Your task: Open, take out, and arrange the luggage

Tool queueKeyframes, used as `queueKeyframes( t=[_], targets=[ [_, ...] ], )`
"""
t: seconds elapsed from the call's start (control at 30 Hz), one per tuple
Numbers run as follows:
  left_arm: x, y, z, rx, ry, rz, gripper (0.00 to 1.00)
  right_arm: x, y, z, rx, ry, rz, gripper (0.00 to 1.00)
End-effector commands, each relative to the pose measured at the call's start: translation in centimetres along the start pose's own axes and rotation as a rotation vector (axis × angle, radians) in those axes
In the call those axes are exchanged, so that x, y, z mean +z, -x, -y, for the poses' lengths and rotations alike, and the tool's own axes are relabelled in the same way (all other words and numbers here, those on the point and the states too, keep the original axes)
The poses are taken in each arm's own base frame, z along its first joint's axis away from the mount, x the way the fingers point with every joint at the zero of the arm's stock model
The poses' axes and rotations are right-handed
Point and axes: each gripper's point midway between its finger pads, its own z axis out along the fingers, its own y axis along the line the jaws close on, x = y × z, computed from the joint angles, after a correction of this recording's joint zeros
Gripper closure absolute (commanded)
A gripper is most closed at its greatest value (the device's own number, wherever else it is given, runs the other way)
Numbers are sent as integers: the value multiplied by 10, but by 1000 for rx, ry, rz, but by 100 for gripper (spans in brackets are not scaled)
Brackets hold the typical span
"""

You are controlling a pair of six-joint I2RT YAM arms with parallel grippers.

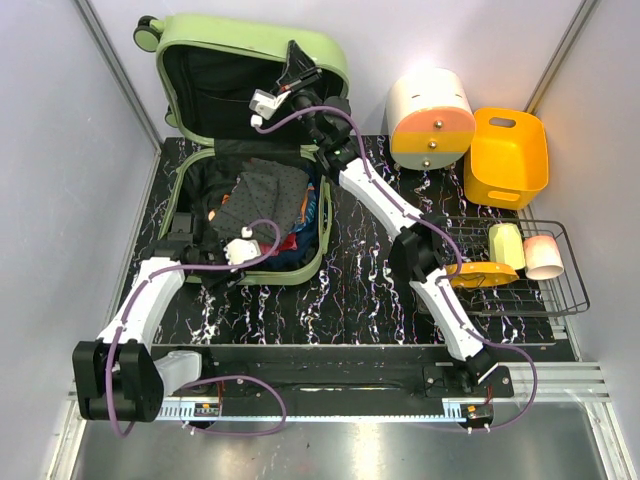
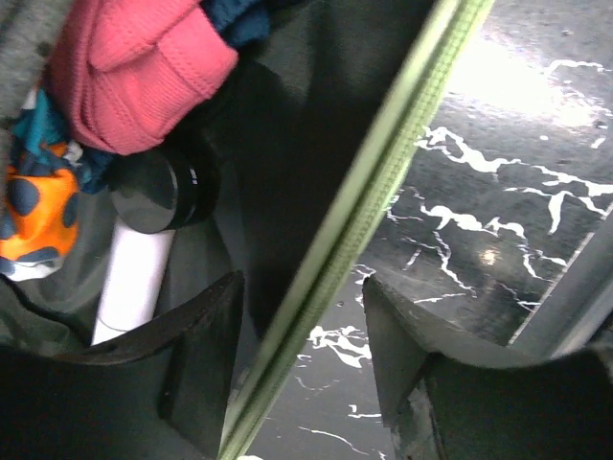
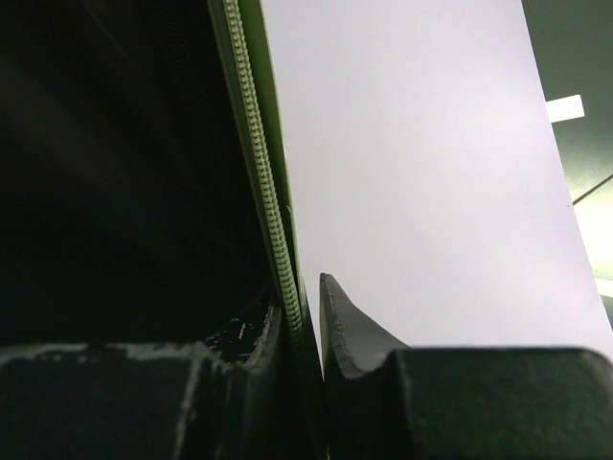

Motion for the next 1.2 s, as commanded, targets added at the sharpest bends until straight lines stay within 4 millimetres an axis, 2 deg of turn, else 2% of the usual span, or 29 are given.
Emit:
queueKeyframes(
  t=[0.0, 0.03, 0.07, 0.23, 0.3, 0.43, 0.57, 0.73, 0.77, 0.8, 0.87, 0.9, 0.97, 1.0, 1.07, 1.1, 1.17],
  targets=[
    [1, 7, -28, -22, 110, 17, 47, -7, -36, 9, 63, -114, -68, 77],
    [3, 7, -30, -29, 119, 16, 52, -7, -38, 9, 61, -117, -67, 68],
    [3, 6, -32, -31, 123, 14, 54, -7, -41, 6, 59, -114, -70, 65],
    [11, -2, -41, -77, 151, -22, 68, -9, -53, 4, 59, -113, -80, 60],
    [14, -3, -46, -98, 163, -25, 77, -9, -54, 3, 59, -111, -80, 50],
    [17, -3, -72, -189, 248, -42, 99, -9, -55, 3, 59, -111, -76, 41],
    [22, -5, -95, -264, 302, -60, 100, -8, -54, 7, 59, -119, -69, 39],
    [12, -6, -136, -339, 431, -58, 100, -12, -58, 12, 63, -135, -96, 33],
    [15, -7, -140, -353, 429, -64, 100, -14, -59, 14, 65, -138, -103, 32],
    [4, -15, -154, -394, 469, -64, 100, -15, -61, 16, 72, -142, -114, 31],
    [2, -23, -165, -448, 481, -68, 100, -20, -62, 20, 77, -138, -127, 27],
    [-8, -27, -177, -473, 512, -63, 100, -23, -64, 19, 92, -136, -141, 25],
    [-9, -36, -184, -517, 514, -69, 100, -30, -64, 22, 108, -116, -154, 18],
    [-18, -39, -194, -538, 539, -60, 100, -34, -65, 22, 128, -108, -164, 16],
    [-23, -46, -202, -574, 550, -60, 100, -44, -66, 22, 152, -69, -185, 9],
    [-33, -48, -212, -594, 573, -43, 100, -49, -66, 21, 178, -58, -194, 7],
    [-37, -54, -214, -624, 560, -35, 100, -62, -65, 20, 199, -16, -207, 4]
  ],
)
